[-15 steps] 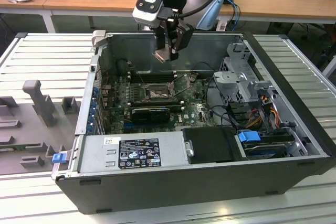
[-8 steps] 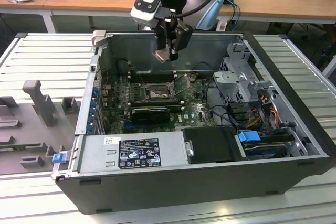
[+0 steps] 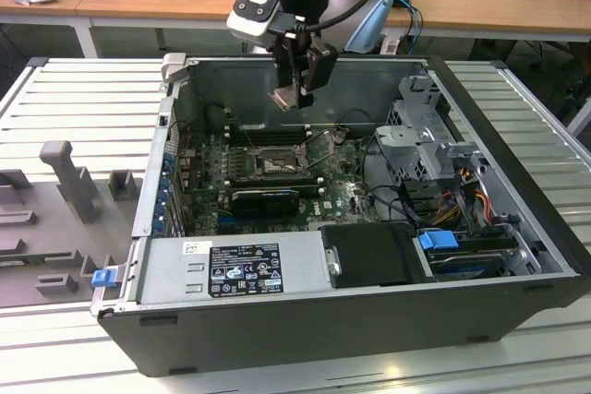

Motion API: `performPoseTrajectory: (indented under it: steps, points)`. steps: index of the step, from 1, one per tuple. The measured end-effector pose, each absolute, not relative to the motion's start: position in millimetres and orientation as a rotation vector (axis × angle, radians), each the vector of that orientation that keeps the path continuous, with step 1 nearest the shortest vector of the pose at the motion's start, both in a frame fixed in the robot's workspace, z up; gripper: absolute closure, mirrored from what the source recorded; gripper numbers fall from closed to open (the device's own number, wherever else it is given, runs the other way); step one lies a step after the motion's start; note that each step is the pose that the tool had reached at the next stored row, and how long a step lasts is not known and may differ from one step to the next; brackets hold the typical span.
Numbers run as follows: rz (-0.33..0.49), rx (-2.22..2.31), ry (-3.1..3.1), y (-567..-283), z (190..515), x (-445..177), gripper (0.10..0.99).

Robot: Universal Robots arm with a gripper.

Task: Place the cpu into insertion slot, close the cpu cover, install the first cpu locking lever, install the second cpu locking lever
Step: 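Place the cpu into insertion slot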

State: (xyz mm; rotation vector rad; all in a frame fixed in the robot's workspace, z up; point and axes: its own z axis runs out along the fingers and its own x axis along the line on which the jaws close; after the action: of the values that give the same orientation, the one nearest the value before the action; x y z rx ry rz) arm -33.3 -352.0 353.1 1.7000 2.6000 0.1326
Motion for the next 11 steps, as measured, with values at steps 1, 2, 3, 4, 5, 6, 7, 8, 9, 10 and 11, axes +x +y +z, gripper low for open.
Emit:
performPoseTrajectory:
  steps: [1,2,3,4,5,6,7,8,9,10,11]
  points:
    - [0.132,1.713,2.591,-352.0,353.1,-33.3,0.561]
    - [0.132,1.719,2.586,-352.0,353.1,-33.3,0.561]
    - [0.132,1.729,2.580,-352.0,353.1,-33.3,0.561]
    - [0.132,1.740,2.572,-352.0,353.1,-33.3,0.561]
    - [0.132,1.747,2.567,-352.0,353.1,-33.3,0.561]
    - [0.131,1.756,2.561,-352.0,353.1,-33.3,0.561]
    - [0.131,1.762,2.556,-352.0,353.1,-33.3,0.561]
    - [0.131,1.769,2.550,-352.0,353.1,-33.3,0.561]
    - [0.131,1.780,2.543,-352.0,353.1,-33.3,0.561]
    - [0.131,1.788,2.537,-352.0,353.1,-33.3,0.561]
    - [0.131,1.794,2.532,-352.0,353.1,-33.3,0.561]
